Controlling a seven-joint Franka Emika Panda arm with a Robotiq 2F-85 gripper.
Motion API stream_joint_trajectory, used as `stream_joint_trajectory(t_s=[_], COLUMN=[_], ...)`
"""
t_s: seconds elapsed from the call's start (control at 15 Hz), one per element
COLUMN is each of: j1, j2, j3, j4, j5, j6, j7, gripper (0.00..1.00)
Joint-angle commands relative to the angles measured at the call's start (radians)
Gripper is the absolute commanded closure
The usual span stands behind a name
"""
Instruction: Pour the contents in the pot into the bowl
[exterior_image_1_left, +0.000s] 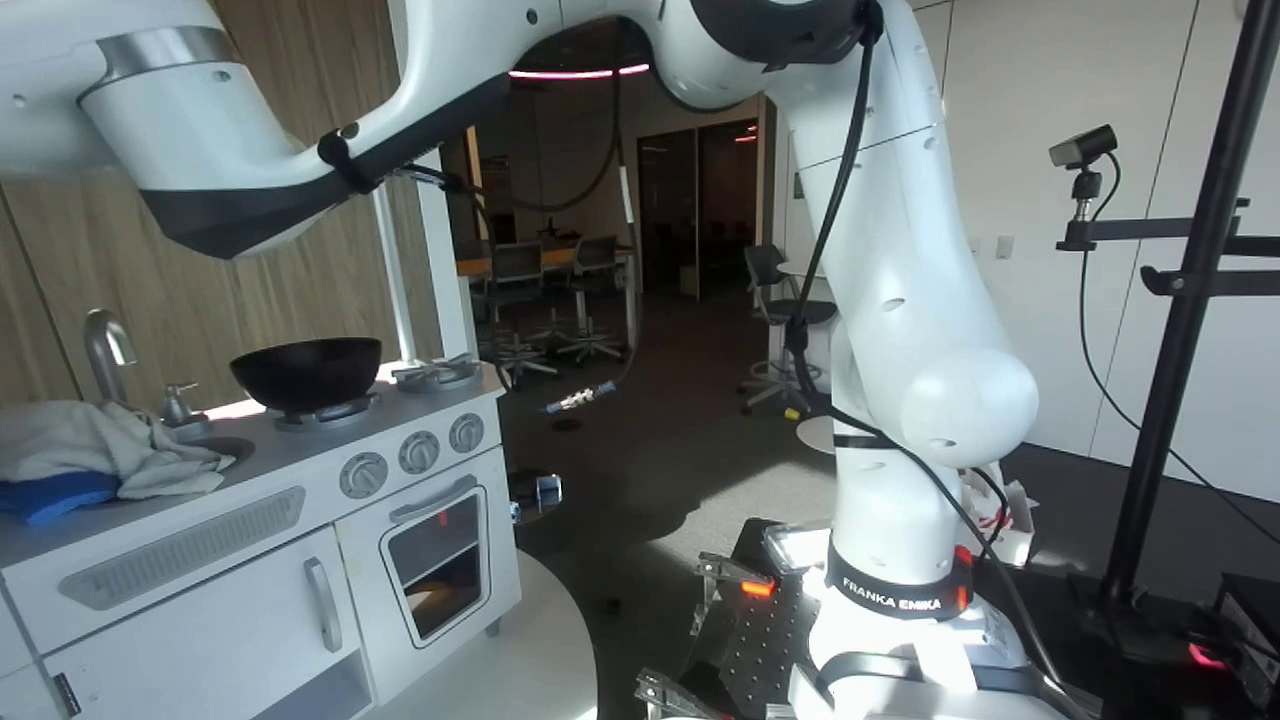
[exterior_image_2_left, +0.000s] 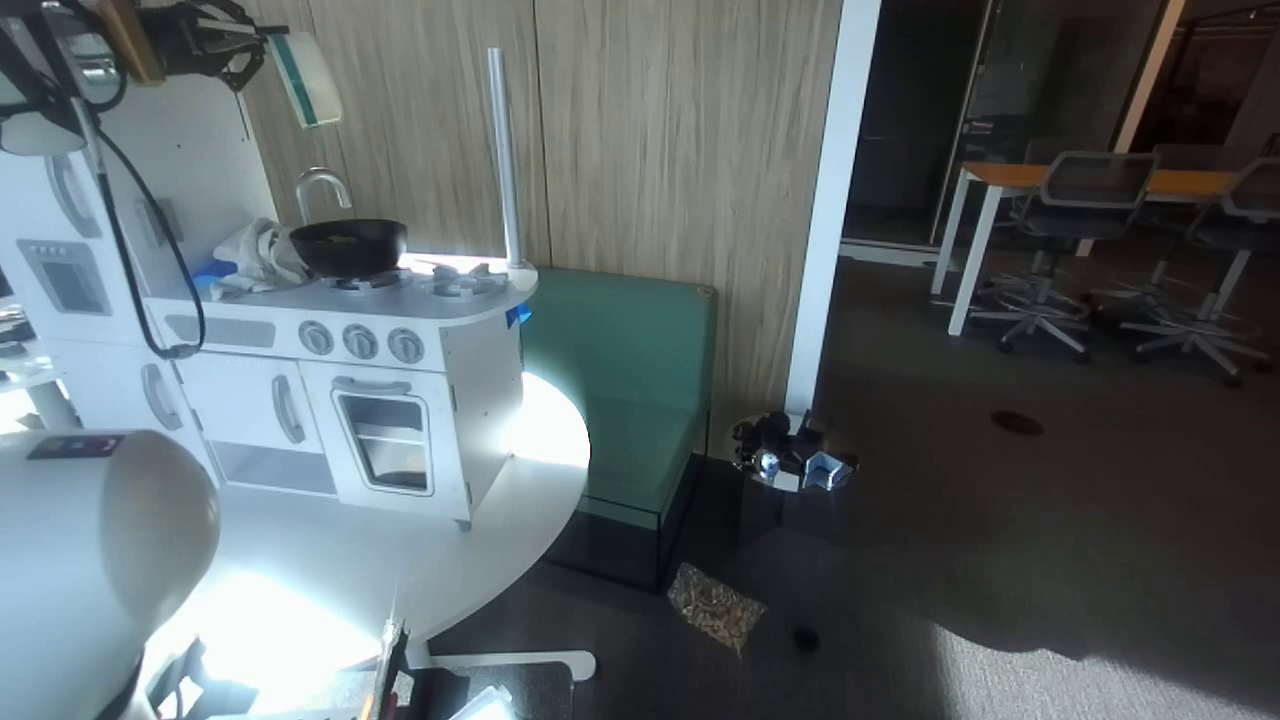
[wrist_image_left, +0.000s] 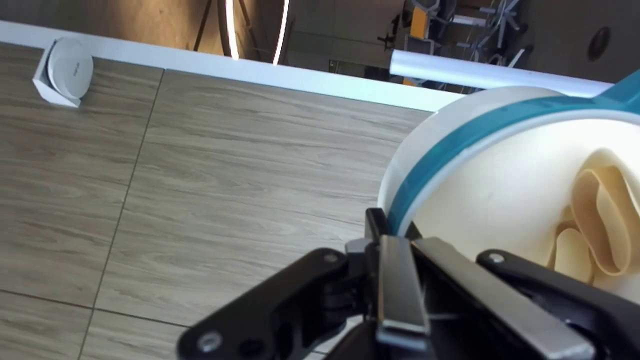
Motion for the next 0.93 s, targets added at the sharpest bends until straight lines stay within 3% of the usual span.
stream_joint_trajectory(t_s=[0.0, 0.47, 0.87], j1=[-0.011, -0.082, -0.169], j2=[-0.071, -0.161, -0.208], j3=[0.006, -0.026, -0.095], j4=[0.079, 0.199, 0.223], j5=[0.114, 0.454, 0.758], j6=[-0.060, -0.085, -0.073], j7=[0.000, 0.038, 0.121], gripper=[0.99, 0.99, 0.99])
